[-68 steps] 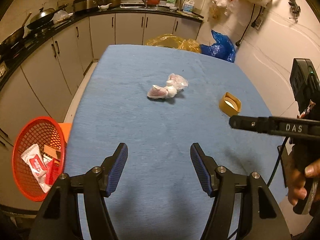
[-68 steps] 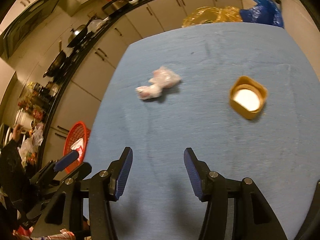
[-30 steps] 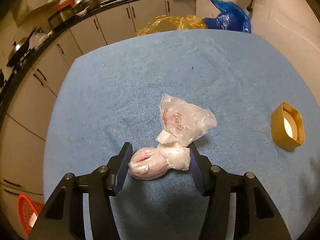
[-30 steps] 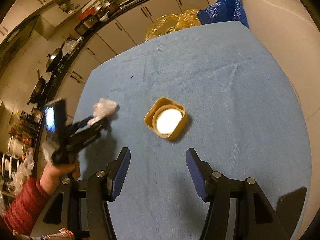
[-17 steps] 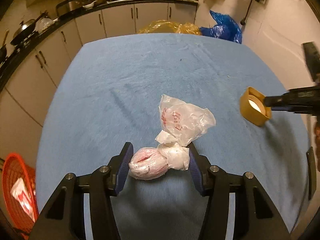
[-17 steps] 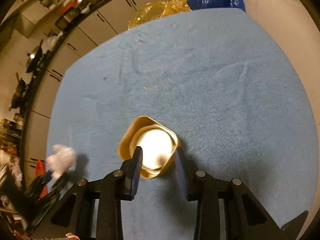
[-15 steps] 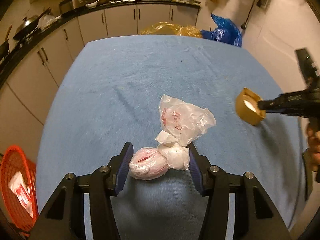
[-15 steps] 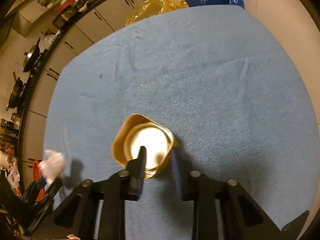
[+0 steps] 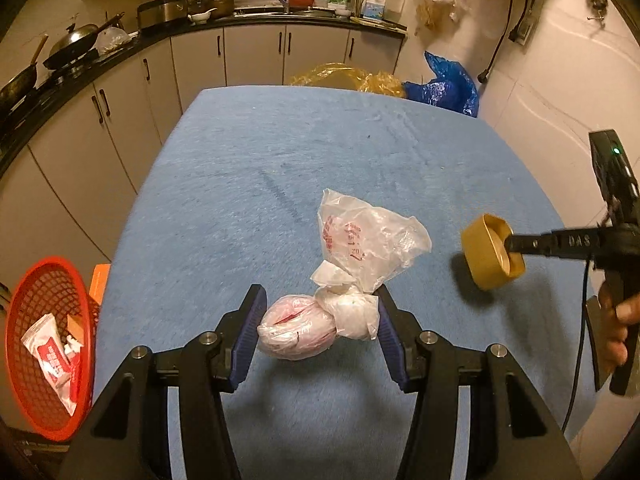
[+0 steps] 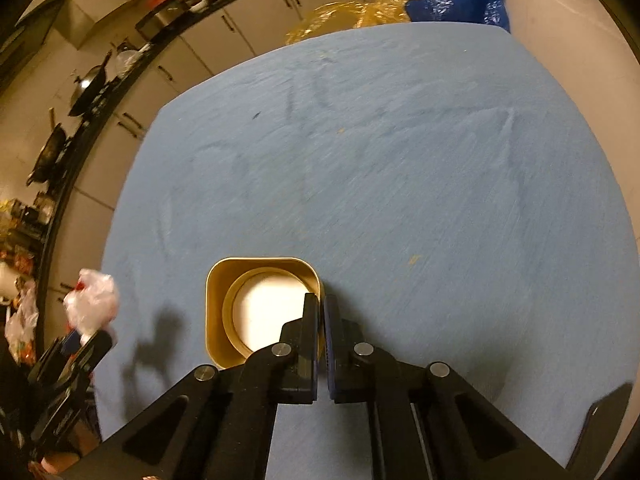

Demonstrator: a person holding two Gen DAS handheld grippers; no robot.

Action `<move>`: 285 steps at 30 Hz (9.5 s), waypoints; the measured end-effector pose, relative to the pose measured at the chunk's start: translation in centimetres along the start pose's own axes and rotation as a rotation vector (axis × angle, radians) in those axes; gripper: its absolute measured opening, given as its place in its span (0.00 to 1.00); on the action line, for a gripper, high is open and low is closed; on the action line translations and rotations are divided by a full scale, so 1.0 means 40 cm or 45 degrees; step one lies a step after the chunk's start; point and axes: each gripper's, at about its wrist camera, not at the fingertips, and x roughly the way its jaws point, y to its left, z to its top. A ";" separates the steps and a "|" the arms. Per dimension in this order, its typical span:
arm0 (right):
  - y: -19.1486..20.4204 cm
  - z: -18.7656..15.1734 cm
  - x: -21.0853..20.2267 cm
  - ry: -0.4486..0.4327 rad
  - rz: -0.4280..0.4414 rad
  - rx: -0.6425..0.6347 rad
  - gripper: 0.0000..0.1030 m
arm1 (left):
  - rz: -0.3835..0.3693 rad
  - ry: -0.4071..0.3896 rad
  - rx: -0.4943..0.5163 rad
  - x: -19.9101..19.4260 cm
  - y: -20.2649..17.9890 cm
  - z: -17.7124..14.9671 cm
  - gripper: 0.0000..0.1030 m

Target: Collect trash

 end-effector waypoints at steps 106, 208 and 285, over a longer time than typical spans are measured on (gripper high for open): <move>0.970 -0.107 0.164 0.042 0.257 -0.568 0.03 | 0.285 -0.115 -0.352 -0.313 0.696 -0.191 0.51; 0.962 -0.135 0.165 -0.004 0.118 -0.613 0.61 | 0.253 -0.129 -0.429 -0.266 0.746 -0.145 0.78; 0.737 -0.486 -0.223 -0.294 0.128 -1.360 0.91 | 0.995 -0.105 -0.521 -0.635 0.280 -0.343 0.97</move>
